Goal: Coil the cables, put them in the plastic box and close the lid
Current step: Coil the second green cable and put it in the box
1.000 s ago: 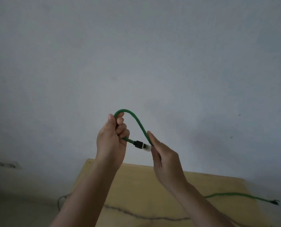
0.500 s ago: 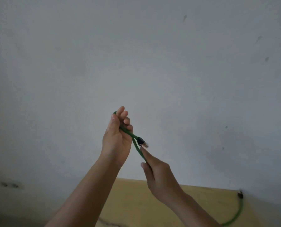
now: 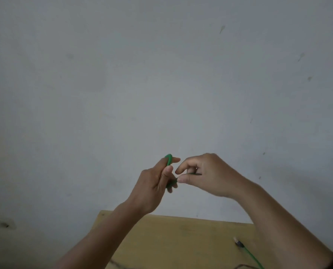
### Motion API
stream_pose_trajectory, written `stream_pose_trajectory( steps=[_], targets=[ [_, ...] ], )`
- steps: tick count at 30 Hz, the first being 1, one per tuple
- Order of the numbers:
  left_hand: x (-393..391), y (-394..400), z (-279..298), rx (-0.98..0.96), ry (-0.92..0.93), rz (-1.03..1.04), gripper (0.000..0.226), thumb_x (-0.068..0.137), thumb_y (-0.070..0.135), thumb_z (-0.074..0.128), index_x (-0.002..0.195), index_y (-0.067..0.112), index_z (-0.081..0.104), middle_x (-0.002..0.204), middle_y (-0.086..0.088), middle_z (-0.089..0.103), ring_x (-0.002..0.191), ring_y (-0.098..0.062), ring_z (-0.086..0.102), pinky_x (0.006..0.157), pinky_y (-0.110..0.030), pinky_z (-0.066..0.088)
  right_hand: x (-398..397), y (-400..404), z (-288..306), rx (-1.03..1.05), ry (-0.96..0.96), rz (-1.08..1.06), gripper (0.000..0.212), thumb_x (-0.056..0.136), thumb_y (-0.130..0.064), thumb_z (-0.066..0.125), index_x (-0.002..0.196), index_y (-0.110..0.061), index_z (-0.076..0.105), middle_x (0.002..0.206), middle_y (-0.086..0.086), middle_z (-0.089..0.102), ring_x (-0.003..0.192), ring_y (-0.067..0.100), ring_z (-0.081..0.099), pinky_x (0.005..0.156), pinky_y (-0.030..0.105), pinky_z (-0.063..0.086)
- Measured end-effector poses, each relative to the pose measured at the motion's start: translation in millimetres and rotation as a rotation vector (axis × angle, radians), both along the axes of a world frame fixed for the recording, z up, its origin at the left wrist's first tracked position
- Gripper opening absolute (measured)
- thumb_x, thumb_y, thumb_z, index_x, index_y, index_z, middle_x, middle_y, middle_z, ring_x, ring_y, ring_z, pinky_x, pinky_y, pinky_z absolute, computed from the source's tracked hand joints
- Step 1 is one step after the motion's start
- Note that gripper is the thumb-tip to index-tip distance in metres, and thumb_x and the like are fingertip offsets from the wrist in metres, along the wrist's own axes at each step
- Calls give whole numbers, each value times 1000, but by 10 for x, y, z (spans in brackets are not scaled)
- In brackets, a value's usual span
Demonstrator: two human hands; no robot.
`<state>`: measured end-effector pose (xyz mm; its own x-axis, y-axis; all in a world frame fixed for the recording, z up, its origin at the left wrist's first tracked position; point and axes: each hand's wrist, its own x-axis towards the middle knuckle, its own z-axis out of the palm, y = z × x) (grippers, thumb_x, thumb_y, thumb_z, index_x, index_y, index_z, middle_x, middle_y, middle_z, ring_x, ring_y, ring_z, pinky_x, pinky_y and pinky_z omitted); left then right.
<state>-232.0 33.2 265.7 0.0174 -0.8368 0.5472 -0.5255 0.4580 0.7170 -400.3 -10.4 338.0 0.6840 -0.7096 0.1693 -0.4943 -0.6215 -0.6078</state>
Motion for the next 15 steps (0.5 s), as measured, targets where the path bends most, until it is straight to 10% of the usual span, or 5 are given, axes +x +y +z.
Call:
stream_pose_trajectory(
  steps=[5, 15],
  targets=[
    [223, -98, -33, 2, -134, 56, 46, 92, 55, 18, 108, 35, 57, 56, 13, 56, 51, -6, 51, 53, -21, 39, -173, -93, 448, 68, -22, 68, 8, 79, -17, 73, 86, -19, 73, 67, -5, 68, 58, -3, 57, 58, 9, 42],
    [-218, 33, 461, 52, 917, -606, 56, 94, 45, 23, 111, 12, 64, 51, 10, 23, 44, -4, 23, 47, -17, 23, 136, -461, 270, 112, -510, -132, 20, 79, -39, 63, 63, -32, 72, 47, -11, 50, 42, 10, 32, 43, 21, 29]
  ],
)
